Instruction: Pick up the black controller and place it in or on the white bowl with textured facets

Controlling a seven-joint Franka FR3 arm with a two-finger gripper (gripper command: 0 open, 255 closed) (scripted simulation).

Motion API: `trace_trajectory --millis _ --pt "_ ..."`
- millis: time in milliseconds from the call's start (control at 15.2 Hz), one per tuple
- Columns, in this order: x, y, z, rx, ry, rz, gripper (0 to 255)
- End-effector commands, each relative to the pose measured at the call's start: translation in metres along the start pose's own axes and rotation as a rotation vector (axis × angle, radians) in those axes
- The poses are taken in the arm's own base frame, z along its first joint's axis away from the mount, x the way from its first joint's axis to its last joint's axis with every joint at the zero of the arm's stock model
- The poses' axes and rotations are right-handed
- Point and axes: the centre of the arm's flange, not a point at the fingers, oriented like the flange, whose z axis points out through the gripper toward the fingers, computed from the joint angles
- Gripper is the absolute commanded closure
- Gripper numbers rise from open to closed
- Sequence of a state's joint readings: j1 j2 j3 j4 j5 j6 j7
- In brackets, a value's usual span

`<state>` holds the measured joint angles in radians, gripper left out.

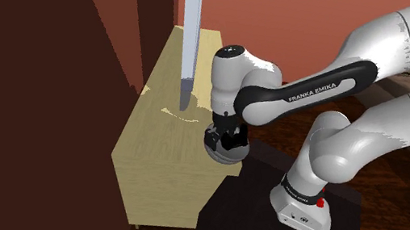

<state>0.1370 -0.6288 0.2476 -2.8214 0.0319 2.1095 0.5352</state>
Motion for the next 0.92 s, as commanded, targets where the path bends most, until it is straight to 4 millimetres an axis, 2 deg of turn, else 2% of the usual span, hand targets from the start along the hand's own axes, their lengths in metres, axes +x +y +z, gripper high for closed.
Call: trace_trajectory --millis 0,66,330,858 --pt "-0.001 0.0 0.001 -0.003 -0.006 0.0 0" --pt "0.0 0.002 0.005 -0.002 -0.005 0.0 0" --pt "0.001 0.002 -0.045 -0.003 -0.005 0.0 0" --pt "0.001 0.002 -0.045 -0.002 -0.005 0.0 0"
